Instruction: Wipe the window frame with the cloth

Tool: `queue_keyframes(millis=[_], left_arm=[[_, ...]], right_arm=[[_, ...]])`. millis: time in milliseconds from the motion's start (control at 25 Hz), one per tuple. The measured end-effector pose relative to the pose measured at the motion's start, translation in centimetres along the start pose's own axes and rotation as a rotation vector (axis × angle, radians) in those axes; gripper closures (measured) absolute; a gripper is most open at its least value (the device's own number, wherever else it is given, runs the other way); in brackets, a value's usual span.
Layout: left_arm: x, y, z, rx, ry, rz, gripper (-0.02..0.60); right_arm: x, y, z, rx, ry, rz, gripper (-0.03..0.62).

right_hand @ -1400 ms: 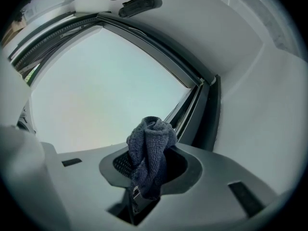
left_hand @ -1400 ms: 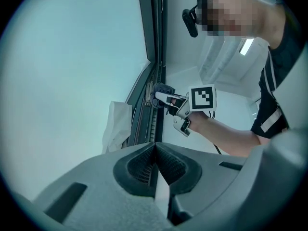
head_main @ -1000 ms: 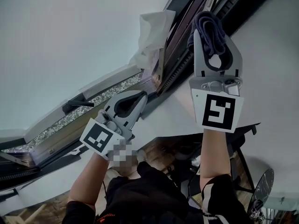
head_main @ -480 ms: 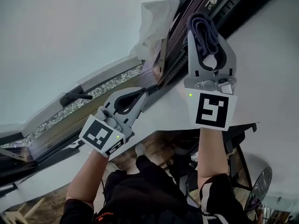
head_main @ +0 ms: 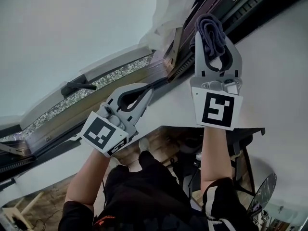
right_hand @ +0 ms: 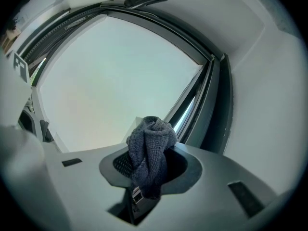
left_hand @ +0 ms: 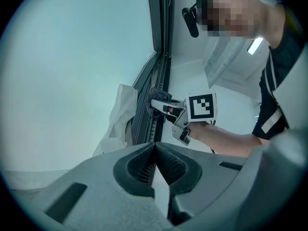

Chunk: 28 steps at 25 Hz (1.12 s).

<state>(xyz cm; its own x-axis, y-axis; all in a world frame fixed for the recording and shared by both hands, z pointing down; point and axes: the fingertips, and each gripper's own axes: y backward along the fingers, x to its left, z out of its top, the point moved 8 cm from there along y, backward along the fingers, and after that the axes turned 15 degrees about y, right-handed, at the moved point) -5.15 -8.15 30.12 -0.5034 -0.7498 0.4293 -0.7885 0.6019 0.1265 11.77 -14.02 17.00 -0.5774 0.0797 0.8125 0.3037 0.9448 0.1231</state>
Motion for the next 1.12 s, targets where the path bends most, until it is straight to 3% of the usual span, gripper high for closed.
queue_keyframes(millis=[600, 1120], left_arm=[[0.8, 0.5, -2.4, 0.031, 0.036, 0.030, 0.561], [1.7, 1.3, -5.4, 0.064, 0.073, 0.066, 0.561]], right_arm=[[4.5, 0.4, -3.6, 0.078, -0.023, 0.069, 0.490], [9.7, 1.0, -7.2, 0.171, 0.029, 0.139, 0.490]])
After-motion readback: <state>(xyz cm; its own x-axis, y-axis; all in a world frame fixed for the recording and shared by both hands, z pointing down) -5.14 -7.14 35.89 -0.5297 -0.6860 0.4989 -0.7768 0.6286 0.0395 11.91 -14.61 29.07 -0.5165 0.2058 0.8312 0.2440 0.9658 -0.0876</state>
